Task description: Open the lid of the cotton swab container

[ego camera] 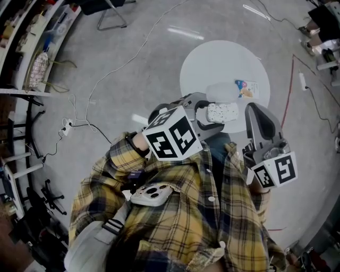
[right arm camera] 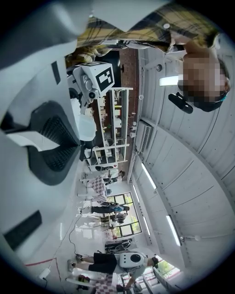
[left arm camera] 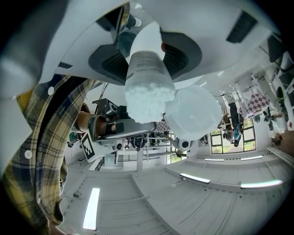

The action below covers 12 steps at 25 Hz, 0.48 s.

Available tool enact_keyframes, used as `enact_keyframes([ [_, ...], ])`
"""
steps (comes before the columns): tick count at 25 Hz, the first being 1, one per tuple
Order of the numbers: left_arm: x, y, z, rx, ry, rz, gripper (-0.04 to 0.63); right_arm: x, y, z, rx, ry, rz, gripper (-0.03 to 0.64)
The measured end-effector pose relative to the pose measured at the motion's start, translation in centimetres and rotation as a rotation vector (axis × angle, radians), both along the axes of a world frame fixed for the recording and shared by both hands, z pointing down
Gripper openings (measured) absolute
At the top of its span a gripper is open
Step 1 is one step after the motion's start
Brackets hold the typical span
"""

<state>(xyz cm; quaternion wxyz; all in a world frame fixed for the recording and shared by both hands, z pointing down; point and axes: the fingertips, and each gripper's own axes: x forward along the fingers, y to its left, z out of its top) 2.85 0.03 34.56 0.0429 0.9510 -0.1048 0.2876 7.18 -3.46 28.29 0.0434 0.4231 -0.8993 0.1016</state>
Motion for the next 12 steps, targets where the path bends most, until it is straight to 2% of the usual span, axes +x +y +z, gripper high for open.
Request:
enact_keyframes([
  [12, 0.27, 0.15, 0.37, -0.005, -0.011, 0.007, 0.229, 0.03, 0.05, 0.54, -0.016, -0.01, -0.012, 0.015],
])
